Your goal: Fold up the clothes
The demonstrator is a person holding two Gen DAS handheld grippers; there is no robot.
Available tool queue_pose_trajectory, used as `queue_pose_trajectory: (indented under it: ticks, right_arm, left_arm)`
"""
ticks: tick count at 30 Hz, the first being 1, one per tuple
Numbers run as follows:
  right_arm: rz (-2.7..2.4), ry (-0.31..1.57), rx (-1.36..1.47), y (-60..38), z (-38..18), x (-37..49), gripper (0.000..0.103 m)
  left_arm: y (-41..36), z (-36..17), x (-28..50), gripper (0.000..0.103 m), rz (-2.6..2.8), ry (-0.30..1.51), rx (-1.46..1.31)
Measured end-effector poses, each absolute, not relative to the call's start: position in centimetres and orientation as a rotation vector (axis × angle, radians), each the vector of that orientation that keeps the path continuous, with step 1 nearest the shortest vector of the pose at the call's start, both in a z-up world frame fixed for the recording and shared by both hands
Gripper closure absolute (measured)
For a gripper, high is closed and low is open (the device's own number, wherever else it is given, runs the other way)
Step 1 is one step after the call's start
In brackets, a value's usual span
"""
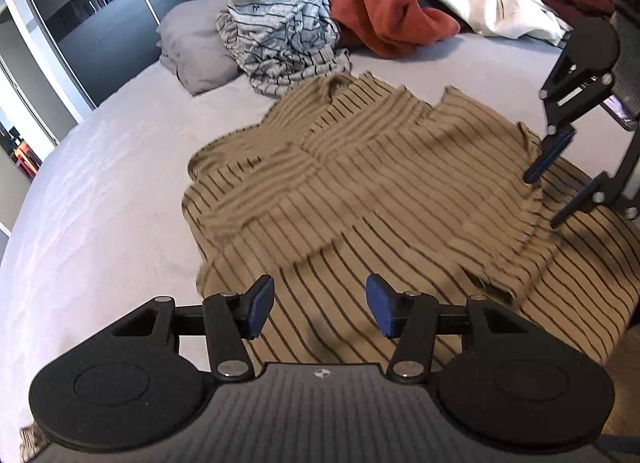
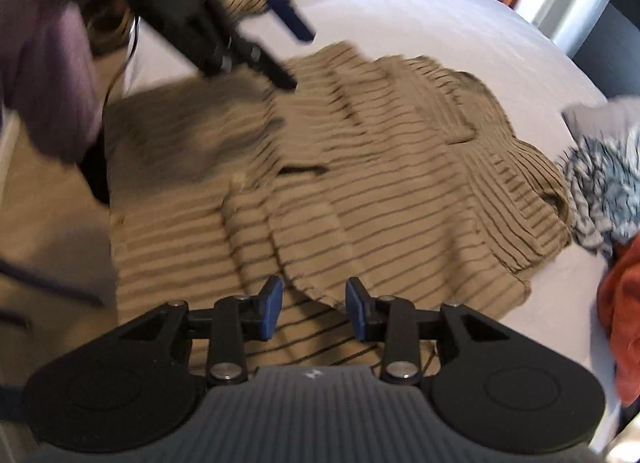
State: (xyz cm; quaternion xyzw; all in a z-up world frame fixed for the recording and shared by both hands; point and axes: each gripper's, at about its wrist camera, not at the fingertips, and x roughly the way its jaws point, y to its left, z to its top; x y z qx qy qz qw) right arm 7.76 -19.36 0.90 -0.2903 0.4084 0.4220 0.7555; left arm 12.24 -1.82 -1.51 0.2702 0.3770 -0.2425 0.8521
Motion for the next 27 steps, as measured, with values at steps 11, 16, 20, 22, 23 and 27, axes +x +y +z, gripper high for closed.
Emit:
queue_pose_trajectory:
  ticks: [11, 16, 20, 22, 23, 27]
  right_arm:
    - [0.737, 0.789, -0.709, -17.5, 1.0, 11.3, 0.100]
    - [0.634, 0.822, -0.647, -18.2, 0.8, 14.3, 0.100]
    - [0.601, 0.864, -0.591, -18.6, -0.4, 15.8, 0.099]
    - [0.587, 0.902, -0.560, -18.9, -0.8, 16.6, 0.096]
    - [0.582, 0.909, -0.538, -19.2, -0.8, 16.7, 0.096]
    - [0.545, 0.909, -0.410, -20.6, 0.0, 18.1, 0.092]
  left_arm:
    - [-0.3, -2.2, 13.1, 0.054, -0.460, 0.819, 0.520]
    - [0.2, -2.7, 14.1, 0.054, -0.443, 0.827, 0.488]
    - [0.5, -3.1, 15.0, 0.054, -0.432, 0.820, 0.450]
    - [0.7, -3.0, 15.6, 0.053, -0.433, 0.806, 0.422]
    - [0.8, -3.0, 16.0, 0.053, -0.429, 0.799, 0.412]
    - [1.5, -2.6, 18.4, 0.053, -0.412, 0.774, 0.367]
